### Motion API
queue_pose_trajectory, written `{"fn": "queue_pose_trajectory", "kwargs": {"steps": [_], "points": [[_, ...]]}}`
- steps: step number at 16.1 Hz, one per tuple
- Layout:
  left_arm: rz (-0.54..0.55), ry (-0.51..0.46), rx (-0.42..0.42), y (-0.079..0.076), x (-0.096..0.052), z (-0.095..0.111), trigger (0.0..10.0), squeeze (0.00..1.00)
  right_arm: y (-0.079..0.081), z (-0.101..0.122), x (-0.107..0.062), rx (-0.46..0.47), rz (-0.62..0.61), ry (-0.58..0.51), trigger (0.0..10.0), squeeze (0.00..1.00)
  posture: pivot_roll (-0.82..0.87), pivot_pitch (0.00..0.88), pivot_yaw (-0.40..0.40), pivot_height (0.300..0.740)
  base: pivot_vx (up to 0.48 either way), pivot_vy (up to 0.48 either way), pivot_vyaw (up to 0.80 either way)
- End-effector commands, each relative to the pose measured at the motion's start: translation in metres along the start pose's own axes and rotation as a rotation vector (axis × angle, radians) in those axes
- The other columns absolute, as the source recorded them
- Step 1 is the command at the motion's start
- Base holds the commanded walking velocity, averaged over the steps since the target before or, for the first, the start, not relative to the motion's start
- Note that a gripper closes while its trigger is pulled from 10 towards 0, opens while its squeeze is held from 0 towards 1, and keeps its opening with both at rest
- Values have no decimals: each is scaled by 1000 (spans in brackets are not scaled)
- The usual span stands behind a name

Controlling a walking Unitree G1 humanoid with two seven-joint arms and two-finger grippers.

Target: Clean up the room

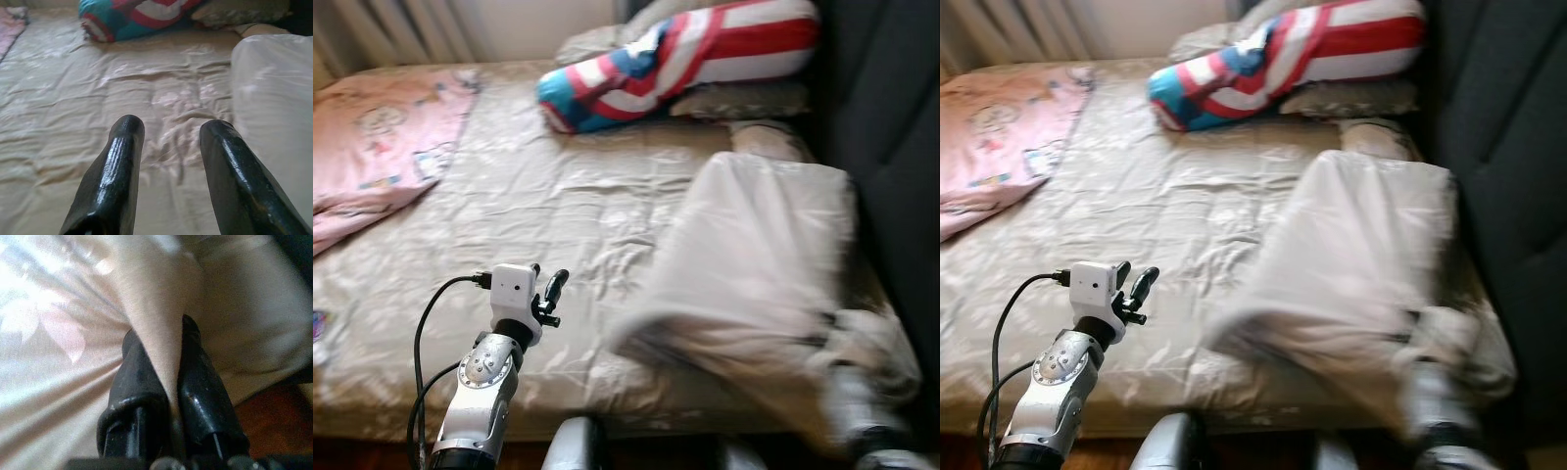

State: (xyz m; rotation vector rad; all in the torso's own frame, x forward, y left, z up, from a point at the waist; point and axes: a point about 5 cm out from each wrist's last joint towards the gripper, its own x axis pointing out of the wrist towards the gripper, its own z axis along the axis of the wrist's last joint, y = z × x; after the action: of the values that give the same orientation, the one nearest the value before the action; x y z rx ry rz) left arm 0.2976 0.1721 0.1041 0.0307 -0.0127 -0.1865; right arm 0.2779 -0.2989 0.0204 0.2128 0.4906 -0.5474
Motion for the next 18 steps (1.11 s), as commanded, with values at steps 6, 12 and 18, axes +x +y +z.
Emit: {"fn": "queue_pose_trajectory", "kwargs": {"steps": [6, 12, 18], "points": [[-3, 20, 10, 3, -3, -6, 10000, 0, -96, 83, -5, -27, -331, -205, 0, 0, -72, 117, 54, 645, 0, 0, 0], [-10, 28, 18, 4, -5, -7, 10000, 0, -113, 94, -9, -95, -400, -202, 9412, 0, -64, 128, 61, 645, 0, 0, 0], [-15, 30, 13, 1, -6, -8, 10000, 0, -78, 102, -6, -197, -251, -351, 10000, 1000, -61, 124, 60, 645, 0, 0, 0]]}}
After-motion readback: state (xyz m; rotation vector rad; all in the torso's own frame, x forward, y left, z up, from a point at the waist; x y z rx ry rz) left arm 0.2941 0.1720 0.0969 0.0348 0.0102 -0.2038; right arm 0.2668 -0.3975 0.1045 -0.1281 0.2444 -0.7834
